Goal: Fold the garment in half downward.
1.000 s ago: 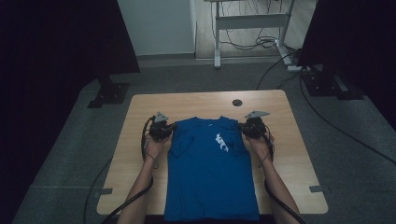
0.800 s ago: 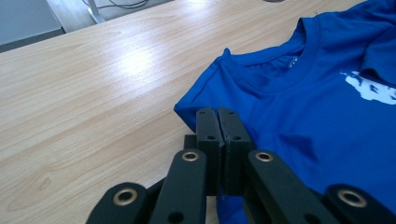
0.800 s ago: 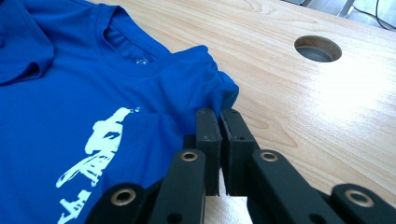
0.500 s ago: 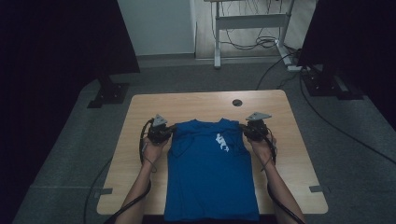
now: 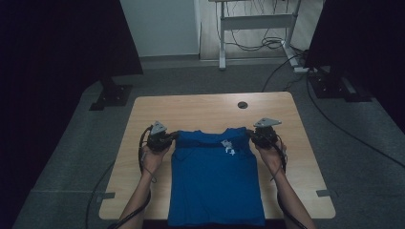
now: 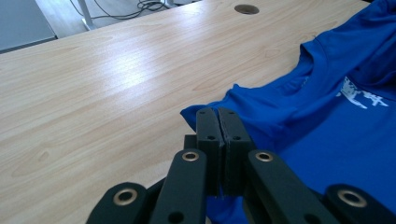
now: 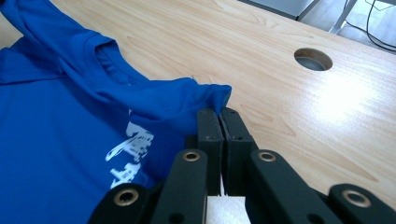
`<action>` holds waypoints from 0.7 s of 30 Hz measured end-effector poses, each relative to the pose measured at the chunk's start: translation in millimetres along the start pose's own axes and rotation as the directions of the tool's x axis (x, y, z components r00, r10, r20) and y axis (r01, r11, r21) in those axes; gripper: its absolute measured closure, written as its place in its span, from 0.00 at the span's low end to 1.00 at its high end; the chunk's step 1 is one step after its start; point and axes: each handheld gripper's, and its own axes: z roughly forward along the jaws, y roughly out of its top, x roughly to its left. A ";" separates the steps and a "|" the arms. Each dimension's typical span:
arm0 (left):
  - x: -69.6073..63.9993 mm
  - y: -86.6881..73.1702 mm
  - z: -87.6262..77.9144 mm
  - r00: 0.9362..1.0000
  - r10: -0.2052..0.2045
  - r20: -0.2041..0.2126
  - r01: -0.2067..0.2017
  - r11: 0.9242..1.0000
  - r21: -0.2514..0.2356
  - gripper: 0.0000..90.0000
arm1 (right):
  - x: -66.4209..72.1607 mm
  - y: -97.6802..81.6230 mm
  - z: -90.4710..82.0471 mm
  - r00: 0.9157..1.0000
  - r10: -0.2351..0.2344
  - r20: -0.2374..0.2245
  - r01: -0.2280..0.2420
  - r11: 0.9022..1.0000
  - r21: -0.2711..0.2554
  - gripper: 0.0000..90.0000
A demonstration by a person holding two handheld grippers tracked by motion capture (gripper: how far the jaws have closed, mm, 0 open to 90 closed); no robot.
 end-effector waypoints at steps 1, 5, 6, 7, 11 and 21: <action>-1.6 -0.5 -2.7 1.000 -0.001 -0.001 0.001 1.000 -0.004 0.99 | 1.0 -0.7 -2.4 1.000 -0.003 0.002 0.003 1.000 0.001 0.98; -7.0 -2.2 -9.8 1.000 0.000 0.002 0.000 1.000 -0.011 0.99 | 6.3 -3.1 -11.8 1.000 -0.018 0.009 0.018 1.000 -0.002 0.98; -8.5 -2.7 -11.7 1.000 0.001 0.003 -0.001 1.000 -0.013 0.99 | 7.7 -3.8 -14.0 1.000 -0.017 0.007 0.017 1.000 -0.005 0.98; -10.2 -3.3 -13.4 1.000 0.001 0.007 -0.001 1.000 -0.015 0.99 | 9.1 -4.5 -16.0 1.000 -0.020 0.007 0.020 1.000 -0.007 0.98; -17.0 -6.2 -19.6 1.000 0.013 0.006 -0.013 1.000 -0.014 0.99 | 15.5 -7.2 -23.9 0.999 -0.031 0.008 0.031 0.999 -0.007 0.98; -28.6 -16.3 -41.5 1.000 0.011 0.013 -0.011 1.000 -0.029 0.99 | 30.1 -14.8 -43.3 0.999 -0.044 0.003 0.045 0.999 -0.028 0.98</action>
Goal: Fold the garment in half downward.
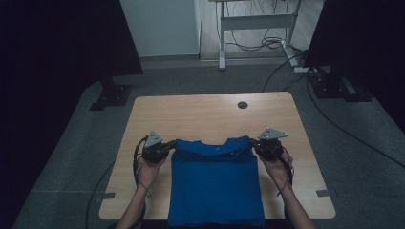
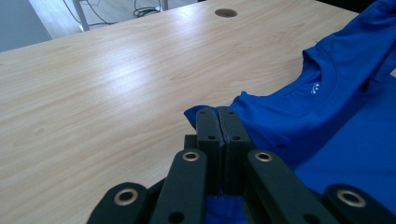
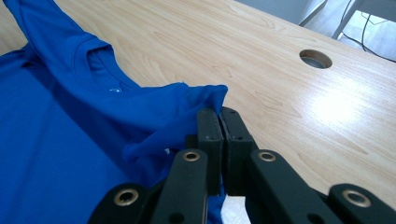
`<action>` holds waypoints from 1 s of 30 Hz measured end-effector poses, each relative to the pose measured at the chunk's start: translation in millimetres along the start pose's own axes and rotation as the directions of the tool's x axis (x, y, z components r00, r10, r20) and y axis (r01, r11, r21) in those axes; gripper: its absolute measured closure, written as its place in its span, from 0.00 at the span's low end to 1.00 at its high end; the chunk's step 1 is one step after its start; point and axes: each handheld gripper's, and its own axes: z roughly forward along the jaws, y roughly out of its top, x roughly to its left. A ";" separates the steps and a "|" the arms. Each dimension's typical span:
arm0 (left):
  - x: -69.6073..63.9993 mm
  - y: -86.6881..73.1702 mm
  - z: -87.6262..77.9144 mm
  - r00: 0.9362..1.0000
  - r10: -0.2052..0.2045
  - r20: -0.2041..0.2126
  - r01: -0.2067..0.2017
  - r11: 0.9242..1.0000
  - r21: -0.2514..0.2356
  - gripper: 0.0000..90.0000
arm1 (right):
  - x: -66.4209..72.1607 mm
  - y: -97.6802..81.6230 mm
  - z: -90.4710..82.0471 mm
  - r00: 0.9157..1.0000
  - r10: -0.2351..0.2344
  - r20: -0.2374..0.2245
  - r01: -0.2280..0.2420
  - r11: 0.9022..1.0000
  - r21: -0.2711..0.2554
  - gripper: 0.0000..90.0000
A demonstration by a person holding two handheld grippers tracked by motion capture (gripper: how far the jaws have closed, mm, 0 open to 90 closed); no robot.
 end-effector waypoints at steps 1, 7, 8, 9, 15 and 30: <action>-1.4 -1.3 -2.1 1.000 -0.001 0.002 0.001 1.000 0.000 0.99 | 1.9 -0.7 -2.0 1.000 -0.002 -0.002 0.002 1.000 -0.002 0.98; -9.1 -10.5 -14.1 1.000 -0.011 0.015 0.011 1.000 -0.005 0.99 | 11.3 -6.5 -13.4 1.000 0.001 -0.010 -0.001 1.000 -0.008 0.98; -10.5 -12.2 -15.8 1.000 -0.013 0.018 0.013 1.000 -0.004 0.99 | 12.7 -8.0 -15.1 1.000 0.002 -0.012 -0.002 1.000 -0.009 0.98; -12.0 -14.0 -17.3 1.000 -0.012 0.020 0.012 1.000 -0.003 0.99 | 14.1 -9.8 -16.5 1.000 0.005 -0.015 -0.006 1.000 -0.008 0.98; -20.5 -27.1 -23.9 0.999 -0.024 0.032 0.024 1.000 0.011 0.99 | 21.1 -24.0 -21.3 0.999 0.018 -0.031 -0.018 1.000 0.005 0.97; -34.0 -59.4 -19.9 1.000 -0.003 0.019 0.001 0.993 0.117 0.99 | 29.5 -63.8 -18.5 0.997 0.052 -0.057 -0.045 0.994 0.102 0.97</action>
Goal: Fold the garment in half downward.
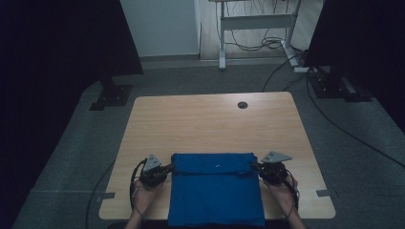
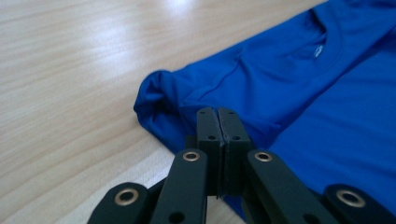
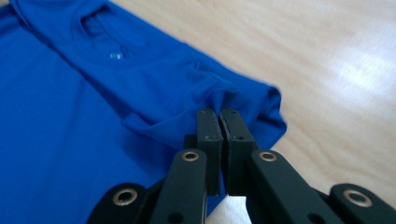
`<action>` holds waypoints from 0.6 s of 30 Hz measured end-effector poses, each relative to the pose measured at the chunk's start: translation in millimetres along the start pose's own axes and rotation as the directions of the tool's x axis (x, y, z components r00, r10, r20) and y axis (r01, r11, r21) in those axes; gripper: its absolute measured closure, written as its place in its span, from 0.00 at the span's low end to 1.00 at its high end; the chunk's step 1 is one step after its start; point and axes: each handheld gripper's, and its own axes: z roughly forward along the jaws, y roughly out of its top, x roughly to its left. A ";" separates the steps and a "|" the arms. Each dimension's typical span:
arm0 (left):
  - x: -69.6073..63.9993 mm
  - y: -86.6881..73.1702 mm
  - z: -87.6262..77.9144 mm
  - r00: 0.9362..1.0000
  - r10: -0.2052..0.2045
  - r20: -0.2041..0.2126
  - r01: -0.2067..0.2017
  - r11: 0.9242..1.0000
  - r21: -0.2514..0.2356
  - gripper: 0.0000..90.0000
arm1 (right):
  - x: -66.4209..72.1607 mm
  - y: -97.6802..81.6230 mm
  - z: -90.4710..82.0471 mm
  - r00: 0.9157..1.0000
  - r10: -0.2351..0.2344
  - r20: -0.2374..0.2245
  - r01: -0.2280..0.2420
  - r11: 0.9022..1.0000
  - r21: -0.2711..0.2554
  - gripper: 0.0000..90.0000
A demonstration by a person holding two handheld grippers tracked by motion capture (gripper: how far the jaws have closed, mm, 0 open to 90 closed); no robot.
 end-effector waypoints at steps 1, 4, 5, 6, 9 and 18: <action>-1.0 -1.4 1.7 1.000 0.001 -0.001 -0.001 1.000 0.011 0.99 | 0.0 -1.7 1.1 1.000 0.001 -0.002 -0.001 1.000 0.006 0.97; -3.7 -4.0 6.7 1.000 0.017 -0.012 -0.016 0.999 0.043 0.99 | 0.1 -7.6 6.5 1.000 0.007 -0.006 -0.007 0.999 0.038 0.96; -4.4 -4.5 7.9 1.000 0.024 -0.015 -0.023 0.998 0.050 0.99 | -0.3 -9.8 8.9 1.000 0.009 -0.005 -0.008 0.999 0.054 0.96; -5.3 -5.1 9.4 0.999 0.027 -0.018 -0.026 0.998 0.056 0.99 | -0.5 -10.8 10.1 1.000 0.010 -0.004 -0.009 0.998 0.062 0.96; -6.5 -4.3 11.6 0.999 0.035 -0.025 -0.033 0.997 0.063 0.99 | -2.1 -11.6 11.3 1.000 0.016 -0.007 -0.015 0.998 0.065 0.96; -1.4 2.2 22.1 0.997 0.058 -0.048 -0.055 0.996 0.069 0.98 | -7.8 -5.9 19.5 1.000 0.014 0.010 -0.015 0.997 0.069 0.93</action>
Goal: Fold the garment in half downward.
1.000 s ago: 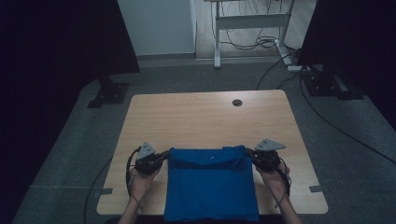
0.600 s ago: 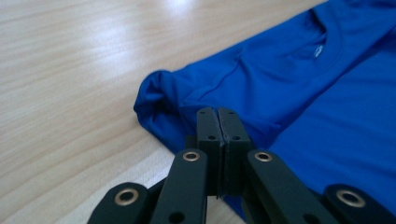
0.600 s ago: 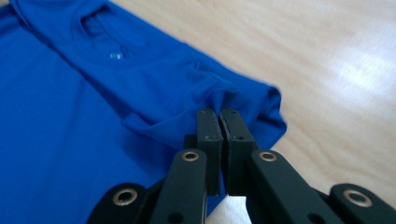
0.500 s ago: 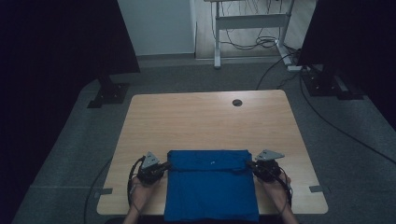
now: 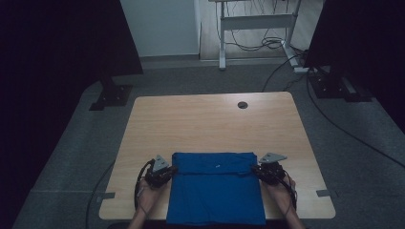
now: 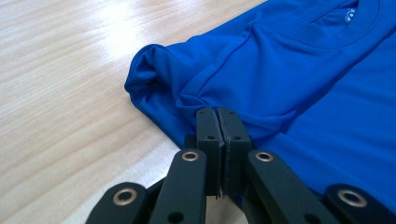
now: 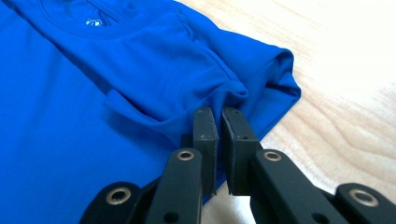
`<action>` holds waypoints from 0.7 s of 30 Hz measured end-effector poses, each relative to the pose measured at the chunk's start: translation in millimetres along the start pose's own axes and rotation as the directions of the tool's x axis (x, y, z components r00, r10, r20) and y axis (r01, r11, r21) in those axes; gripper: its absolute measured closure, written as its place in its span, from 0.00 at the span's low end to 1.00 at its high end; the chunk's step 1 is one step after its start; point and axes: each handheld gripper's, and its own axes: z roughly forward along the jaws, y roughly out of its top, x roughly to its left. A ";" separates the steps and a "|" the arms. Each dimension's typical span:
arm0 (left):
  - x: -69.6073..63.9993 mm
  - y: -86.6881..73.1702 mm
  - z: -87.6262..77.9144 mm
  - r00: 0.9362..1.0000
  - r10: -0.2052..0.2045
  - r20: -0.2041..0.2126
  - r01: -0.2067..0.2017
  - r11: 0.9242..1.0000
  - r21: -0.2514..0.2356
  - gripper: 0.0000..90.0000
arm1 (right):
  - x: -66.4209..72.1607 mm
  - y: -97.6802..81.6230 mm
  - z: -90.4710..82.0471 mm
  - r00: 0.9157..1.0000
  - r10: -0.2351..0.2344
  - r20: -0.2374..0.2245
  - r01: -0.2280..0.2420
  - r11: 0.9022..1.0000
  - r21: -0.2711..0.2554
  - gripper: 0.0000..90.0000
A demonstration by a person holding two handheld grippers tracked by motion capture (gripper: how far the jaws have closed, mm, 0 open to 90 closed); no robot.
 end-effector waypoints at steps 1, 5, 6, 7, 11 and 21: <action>1.2 1.2 1.5 1.000 0.000 -0.003 0.000 1.000 0.000 0.98 | -1.3 0.8 0.9 1.000 0.003 -0.002 -0.003 1.000 0.000 0.93; 7.5 6.3 7.8 1.000 -0.007 -0.013 0.007 1.000 0.005 0.98 | -7.3 5.6 6.5 1.000 0.017 0.000 -0.017 1.000 0.000 0.91; 8.8 7.6 9.5 1.000 -0.009 -0.017 0.009 1.000 0.005 0.98 | -8.2 6.5 7.6 1.000 0.018 0.000 -0.018 1.000 -0.001 0.91; 10.4 8.9 11.1 1.000 -0.012 -0.019 0.012 1.000 0.006 0.98 | -9.3 7.7 8.6 1.000 0.020 0.000 -0.020 1.000 0.001 0.91; 16.2 13.9 16.8 0.999 -0.019 -0.030 0.020 1.000 0.013 0.98 | -14.5 12.0 13.8 1.000 0.029 0.000 -0.029 1.000 -0.001 0.91; 29.6 20.7 27.4 0.997 -0.075 -0.025 0.075 0.997 0.002 0.98 | -27.1 24.5 27.1 0.999 0.049 -0.001 -0.049 0.999 -0.002 0.91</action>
